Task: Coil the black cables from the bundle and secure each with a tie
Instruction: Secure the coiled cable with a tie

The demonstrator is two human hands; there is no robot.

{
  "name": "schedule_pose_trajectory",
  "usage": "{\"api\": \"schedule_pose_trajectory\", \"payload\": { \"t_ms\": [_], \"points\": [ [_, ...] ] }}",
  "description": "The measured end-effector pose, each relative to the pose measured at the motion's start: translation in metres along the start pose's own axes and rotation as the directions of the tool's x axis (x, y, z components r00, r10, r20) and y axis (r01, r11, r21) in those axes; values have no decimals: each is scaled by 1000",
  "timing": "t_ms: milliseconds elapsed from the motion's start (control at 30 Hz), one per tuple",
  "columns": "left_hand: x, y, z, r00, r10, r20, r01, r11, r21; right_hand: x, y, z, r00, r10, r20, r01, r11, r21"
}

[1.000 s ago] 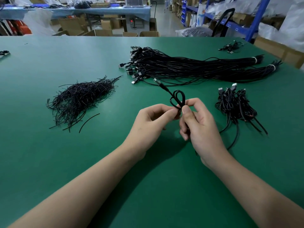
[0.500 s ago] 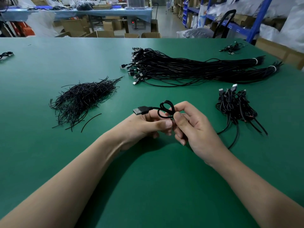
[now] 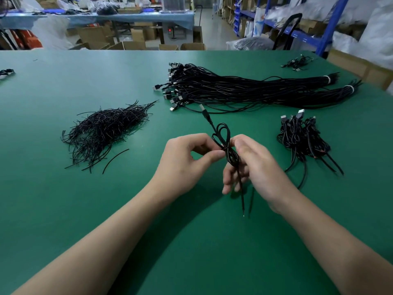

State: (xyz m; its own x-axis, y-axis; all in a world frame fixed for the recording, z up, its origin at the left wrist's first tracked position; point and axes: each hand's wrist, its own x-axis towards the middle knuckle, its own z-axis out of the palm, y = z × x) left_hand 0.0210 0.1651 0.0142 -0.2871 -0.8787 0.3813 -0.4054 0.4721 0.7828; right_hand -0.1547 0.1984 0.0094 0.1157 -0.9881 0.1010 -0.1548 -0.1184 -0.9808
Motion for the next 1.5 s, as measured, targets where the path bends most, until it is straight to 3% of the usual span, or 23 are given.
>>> {"api": "schedule_pose_trajectory", "payload": {
  "t_ms": [67, 133, 233, 300, 400, 633, 833, 933, 1000, 1133, 1233, 1333, 1400, 1433, 1500],
  "points": [
    [1, 0, -6, 988, -106, 115, 126, 975, -181, 2, -1, -10, 989, -134, -70, 114, 966, -232],
    [1, -1, -11, 947, -170, 274, 254, 916, -310, 4, -2, -20, 923, -367, -117, 266, 826, -497],
    [-1, -1, -13, 851, -201, 485, 387, 864, -321, 5, -7, -28, 790, -610, 60, 458, 523, -719],
    [-1, -2, -16, 794, -199, 574, 445, 834, -327, 7, -9, -28, 750, -631, 200, 545, 417, -727],
    [0, -2, -21, 770, -186, 610, 477, 803, -357, 4, -8, -25, 781, -568, 259, 573, 486, -660],
    [4, -5, -24, 825, -213, 524, 450, 808, -380, 0, -7, -20, 899, -388, 201, 434, 736, -520],
    [5, -1, -22, 925, -169, 340, 274, 917, -291, -2, -6, -12, 963, -260, 74, 265, 848, -460],
    [3, 3, -19, 985, -2, 175, 6, 1000, -21, 0, -5, -7, 997, -33, 74, 50, 967, -248],
    [1, 5, -17, 988, 121, 96, -137, 972, 193, 0, -7, -7, 987, 95, 127, -89, 995, -54],
    [-2, 7, -12, 945, 322, 59, -315, 845, 433, -1, -10, -9, 903, 324, 282, -393, 888, 240],
    [1, 7, -9, 887, 458, 62, -407, 711, 574, -2, -13, -8, 878, 367, 308, -460, 826, 327],
    [3, 1, -11, 959, 281, 34, -271, 878, 395, 0, -15, -14, 931, 284, 229, -331, 922, 202],
    [4, -7, -13, 988, 104, 117, -120, 982, 143, 1, -13, -19, 993, 116, 39, -113, 991, -77],
    [3, -9, -14, 982, 26, 186, -28, 1000, 12, 2, -11, -22, 998, -38, -47, 24, 961, -276],
    [4, -12, -13, 946, -72, 315, 142, 968, -205, 2, -9, -23, 952, -303, 38, 265, 760, -593]
  ]
}}
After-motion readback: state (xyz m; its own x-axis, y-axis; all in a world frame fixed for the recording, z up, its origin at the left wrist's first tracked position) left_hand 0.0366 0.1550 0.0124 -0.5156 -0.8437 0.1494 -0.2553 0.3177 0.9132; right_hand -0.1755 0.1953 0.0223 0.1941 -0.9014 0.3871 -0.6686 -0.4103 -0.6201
